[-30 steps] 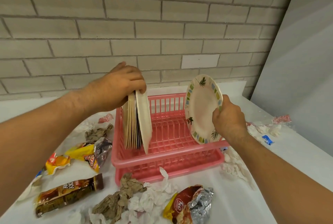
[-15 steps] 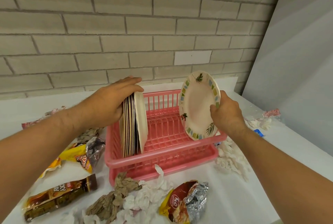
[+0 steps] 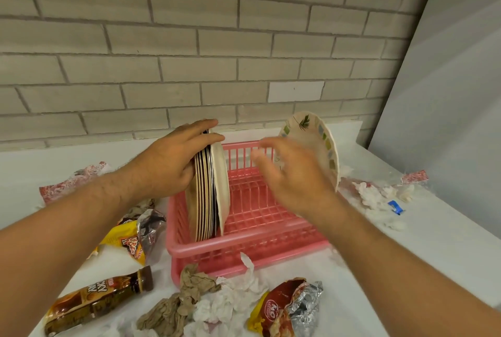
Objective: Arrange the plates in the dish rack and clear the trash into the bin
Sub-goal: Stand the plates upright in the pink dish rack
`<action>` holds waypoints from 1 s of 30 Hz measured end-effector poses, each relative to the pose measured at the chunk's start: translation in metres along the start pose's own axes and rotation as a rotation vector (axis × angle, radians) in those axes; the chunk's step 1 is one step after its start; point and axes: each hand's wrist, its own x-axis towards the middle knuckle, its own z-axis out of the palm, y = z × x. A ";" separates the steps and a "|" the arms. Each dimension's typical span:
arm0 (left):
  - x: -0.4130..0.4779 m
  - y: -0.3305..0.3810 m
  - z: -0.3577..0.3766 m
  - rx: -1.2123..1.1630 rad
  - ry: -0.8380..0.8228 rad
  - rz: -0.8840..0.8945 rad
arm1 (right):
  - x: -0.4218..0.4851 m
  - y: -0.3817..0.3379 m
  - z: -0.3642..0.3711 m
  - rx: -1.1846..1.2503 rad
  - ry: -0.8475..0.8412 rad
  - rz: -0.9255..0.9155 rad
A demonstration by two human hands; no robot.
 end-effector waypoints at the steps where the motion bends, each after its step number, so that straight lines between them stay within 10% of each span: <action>1: 0.001 0.000 -0.001 -0.009 0.003 0.008 | -0.002 -0.008 0.014 0.081 -0.106 0.014; 6: 0.003 0.001 -0.004 -0.158 0.020 -0.107 | 0.001 -0.025 0.057 0.395 -0.207 0.128; 15: 0.016 0.000 -0.004 -0.666 0.162 -0.291 | 0.010 -0.033 0.069 0.218 -0.090 0.132; 30: 0.032 0.002 0.018 -0.411 0.168 -0.218 | 0.001 -0.014 0.065 0.140 0.074 0.148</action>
